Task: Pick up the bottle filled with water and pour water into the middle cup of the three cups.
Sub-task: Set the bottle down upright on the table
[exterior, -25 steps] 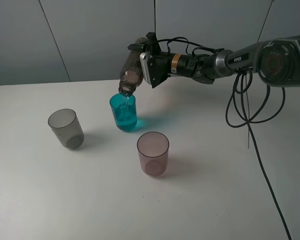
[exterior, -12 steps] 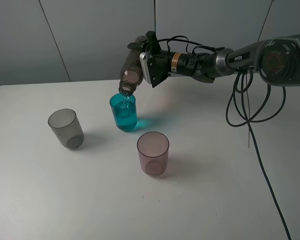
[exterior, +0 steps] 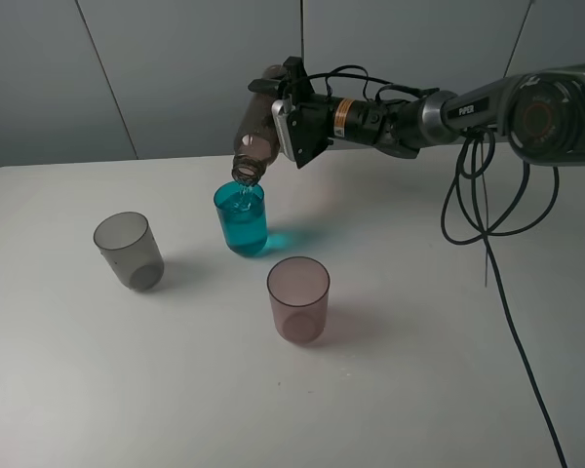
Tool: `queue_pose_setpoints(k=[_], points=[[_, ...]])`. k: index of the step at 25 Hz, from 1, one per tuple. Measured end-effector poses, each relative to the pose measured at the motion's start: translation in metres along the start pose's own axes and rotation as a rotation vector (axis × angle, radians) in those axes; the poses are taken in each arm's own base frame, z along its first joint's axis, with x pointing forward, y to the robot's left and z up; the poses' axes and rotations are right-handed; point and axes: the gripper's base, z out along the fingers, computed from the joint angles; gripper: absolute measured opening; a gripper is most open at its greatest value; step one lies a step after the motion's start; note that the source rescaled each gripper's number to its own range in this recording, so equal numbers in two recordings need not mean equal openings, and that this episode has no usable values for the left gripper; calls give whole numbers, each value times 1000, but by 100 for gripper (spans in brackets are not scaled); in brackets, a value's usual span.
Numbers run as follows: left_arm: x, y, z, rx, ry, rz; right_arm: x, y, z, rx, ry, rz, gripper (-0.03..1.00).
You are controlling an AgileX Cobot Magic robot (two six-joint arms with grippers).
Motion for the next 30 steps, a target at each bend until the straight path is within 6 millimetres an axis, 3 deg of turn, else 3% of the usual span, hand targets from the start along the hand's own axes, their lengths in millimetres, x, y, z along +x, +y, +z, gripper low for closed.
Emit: queue_pose_setpoints(k=[17,30], points=[[0,0,0,0,0,-2,0,0,0,-1,1,31,0],[0,0,0,0,0,-2,-4,4,-2,7,-15,338,0]])
